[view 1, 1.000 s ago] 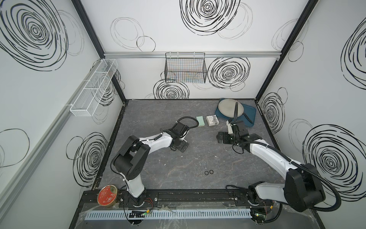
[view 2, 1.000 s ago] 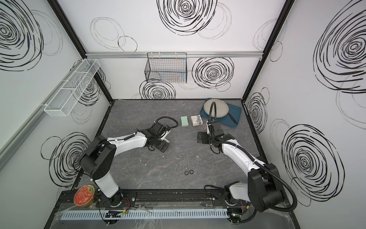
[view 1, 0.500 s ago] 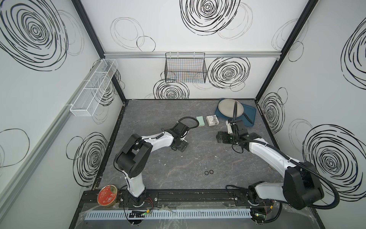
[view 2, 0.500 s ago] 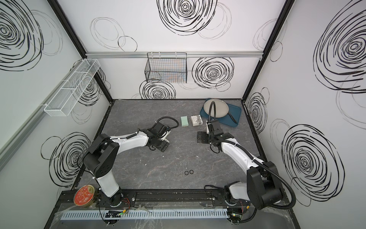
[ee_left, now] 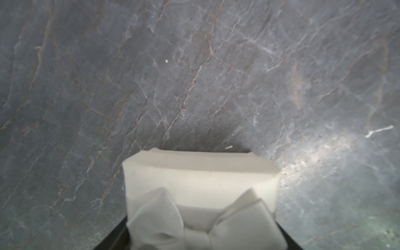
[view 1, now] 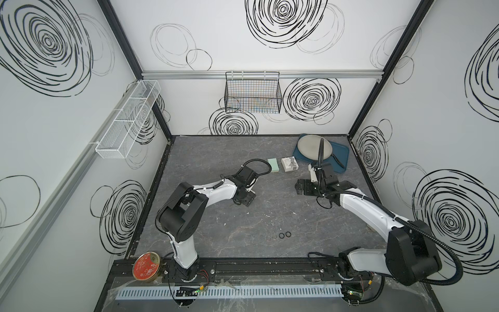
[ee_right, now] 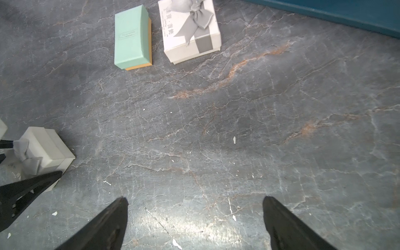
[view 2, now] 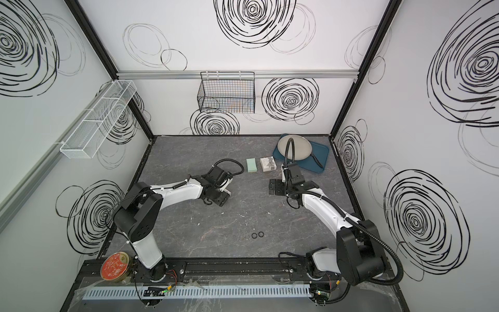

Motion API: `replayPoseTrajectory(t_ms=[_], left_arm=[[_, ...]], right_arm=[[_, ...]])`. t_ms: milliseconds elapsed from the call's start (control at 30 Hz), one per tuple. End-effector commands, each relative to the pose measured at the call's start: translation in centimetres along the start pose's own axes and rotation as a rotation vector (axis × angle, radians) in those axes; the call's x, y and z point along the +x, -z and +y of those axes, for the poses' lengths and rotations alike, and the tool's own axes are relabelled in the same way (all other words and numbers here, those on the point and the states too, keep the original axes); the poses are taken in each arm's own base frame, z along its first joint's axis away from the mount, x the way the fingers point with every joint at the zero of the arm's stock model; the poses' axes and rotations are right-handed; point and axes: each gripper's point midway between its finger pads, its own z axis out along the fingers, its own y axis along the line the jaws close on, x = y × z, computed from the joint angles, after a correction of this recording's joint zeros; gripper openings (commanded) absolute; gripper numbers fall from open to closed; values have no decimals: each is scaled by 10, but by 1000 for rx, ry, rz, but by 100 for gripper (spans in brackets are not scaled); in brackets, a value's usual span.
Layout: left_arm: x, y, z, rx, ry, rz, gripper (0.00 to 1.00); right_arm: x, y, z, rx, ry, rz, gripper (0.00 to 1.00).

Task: Take the rings out of the lift-off lid box
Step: Move the jewelry box to the center of the board.

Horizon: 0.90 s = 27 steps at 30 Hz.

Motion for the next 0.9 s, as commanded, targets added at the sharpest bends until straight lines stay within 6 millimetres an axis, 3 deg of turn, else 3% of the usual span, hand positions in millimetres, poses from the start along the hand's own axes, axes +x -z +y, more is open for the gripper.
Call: replayPoseTrajectory(t_ms=[0, 167, 500, 700, 867], left_arm=[[-19, 12, -10, 4, -51, -32, 74], [-44, 24, -36, 24, -139, -74, 75], [-102, 37, -133, 152, -439, -179, 77], [-109, 21, -173, 202, -550, -152, 77], [-103, 9, -188, 219, -606, -131, 78]], right_arm=[[-7, 12, -3, 11, 2, -17, 100], [-8, 21, -13, 29, -5, -26, 100], [-9, 37, -29, 43, -44, -50, 100], [-10, 44, -35, 59, -46, -81, 100], [-9, 48, -39, 66, -47, -96, 100]])
